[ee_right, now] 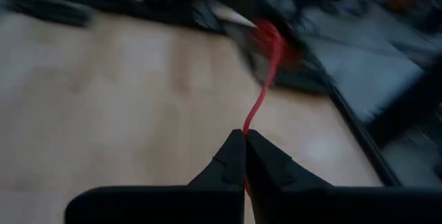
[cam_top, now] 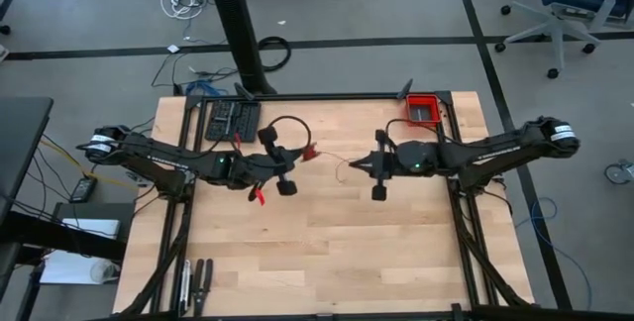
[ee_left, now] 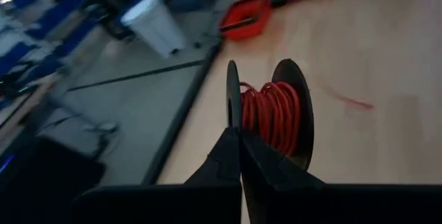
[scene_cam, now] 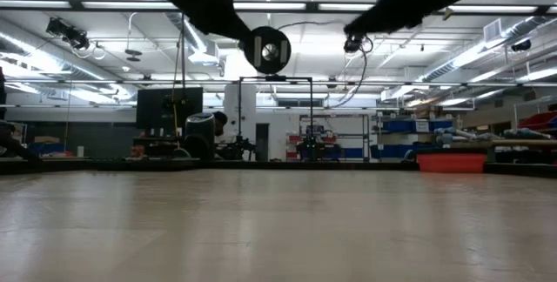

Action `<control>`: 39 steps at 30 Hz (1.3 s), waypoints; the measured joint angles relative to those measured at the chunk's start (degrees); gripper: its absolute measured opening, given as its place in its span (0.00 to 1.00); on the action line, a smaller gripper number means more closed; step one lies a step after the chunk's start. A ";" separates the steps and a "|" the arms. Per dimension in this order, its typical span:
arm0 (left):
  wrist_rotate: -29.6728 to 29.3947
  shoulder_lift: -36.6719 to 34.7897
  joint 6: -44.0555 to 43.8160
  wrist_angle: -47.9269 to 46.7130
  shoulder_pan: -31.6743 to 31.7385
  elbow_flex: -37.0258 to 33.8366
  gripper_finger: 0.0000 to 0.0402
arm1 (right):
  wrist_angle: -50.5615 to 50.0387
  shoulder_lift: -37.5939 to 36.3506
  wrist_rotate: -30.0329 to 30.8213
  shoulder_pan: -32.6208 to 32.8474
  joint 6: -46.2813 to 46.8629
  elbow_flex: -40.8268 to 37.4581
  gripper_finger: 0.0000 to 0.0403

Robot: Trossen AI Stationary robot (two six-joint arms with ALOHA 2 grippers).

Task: Coil cords
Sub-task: Uncoil the red wire from the black spool

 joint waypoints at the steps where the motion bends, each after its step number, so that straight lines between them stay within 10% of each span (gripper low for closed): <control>1: -1.28 0.00 -0.36 1.05 0.00 0.00 0.00 | 0.94 -0.19 -2.23 0.27 -0.09 0.00 0.00; 20: -4.78 0.00 -4.82 18.43 -1.35 0.00 0.00 | 16.74 15.17 -12.14 0.94 0.52 0.02 0.00; 39: -2.35 0.00 0.40 8.20 -2.59 0.00 0.00 | -13.39 -4.11 22.41 -5.08 10.45 0.00 0.00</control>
